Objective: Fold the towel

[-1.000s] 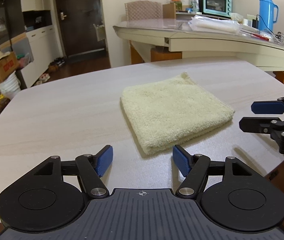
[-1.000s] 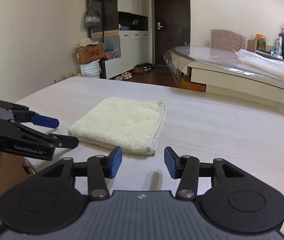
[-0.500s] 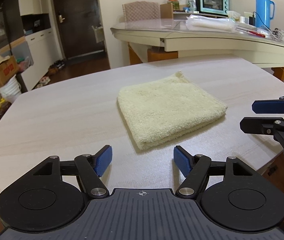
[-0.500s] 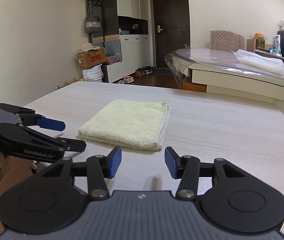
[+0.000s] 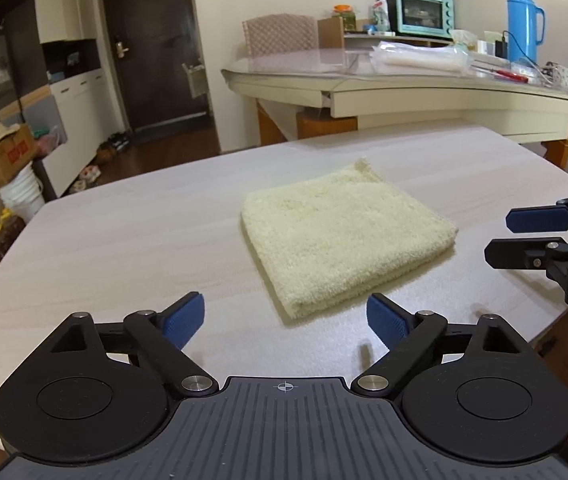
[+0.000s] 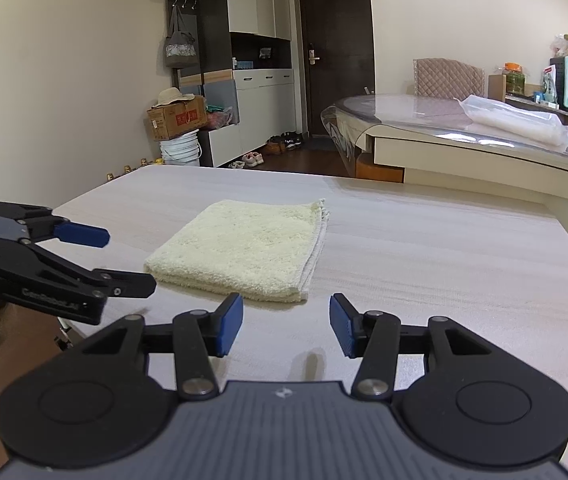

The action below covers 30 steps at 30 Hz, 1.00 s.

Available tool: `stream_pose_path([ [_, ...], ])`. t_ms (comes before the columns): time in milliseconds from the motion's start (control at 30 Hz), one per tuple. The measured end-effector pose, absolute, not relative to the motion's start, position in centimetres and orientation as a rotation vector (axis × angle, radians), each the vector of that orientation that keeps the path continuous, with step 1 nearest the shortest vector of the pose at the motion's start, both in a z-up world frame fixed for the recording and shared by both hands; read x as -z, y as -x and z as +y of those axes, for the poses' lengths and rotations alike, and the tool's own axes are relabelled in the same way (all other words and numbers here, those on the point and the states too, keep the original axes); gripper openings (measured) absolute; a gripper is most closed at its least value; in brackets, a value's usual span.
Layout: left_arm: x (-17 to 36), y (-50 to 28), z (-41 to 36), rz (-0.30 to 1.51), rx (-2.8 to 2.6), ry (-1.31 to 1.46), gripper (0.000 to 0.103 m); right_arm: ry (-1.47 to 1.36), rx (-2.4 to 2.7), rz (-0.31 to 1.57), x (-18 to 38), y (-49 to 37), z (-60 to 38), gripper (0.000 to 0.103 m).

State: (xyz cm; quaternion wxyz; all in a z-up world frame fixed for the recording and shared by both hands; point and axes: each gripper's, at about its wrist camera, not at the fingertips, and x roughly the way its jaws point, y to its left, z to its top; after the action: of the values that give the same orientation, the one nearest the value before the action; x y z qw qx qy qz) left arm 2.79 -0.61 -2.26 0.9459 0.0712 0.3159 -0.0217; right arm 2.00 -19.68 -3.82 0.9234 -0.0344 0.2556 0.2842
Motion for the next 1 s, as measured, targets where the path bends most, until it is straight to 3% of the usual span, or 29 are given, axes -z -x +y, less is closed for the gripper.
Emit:
stream_pose_path([
  [100, 1.9, -2.8, -0.7, 0.649, 0.042, -0.132, 0.092, 0.071, -0.587, 0.538, 3.9, -2.2, -19.4, 0.054],
  [233, 1.6, -2.1, -0.7, 0.666, 0.042, -0.076, 0.093, 0.060, -0.583, 0.553, 3.7, -2.1, -19.3, 0.071],
  [433, 1.8, -1.2, 0.3, 0.702, 0.068, 0.058, 0.093, 0.069, -0.565, 0.565, 3.3, -1.2, -19.1, 0.082],
  [1000, 0.9, 0.9, -1.0, 0.654, 0.025, 0.029, 0.099, 0.069, -0.533, 0.533, 2.1, 1.7, -19.9, 0.090],
])
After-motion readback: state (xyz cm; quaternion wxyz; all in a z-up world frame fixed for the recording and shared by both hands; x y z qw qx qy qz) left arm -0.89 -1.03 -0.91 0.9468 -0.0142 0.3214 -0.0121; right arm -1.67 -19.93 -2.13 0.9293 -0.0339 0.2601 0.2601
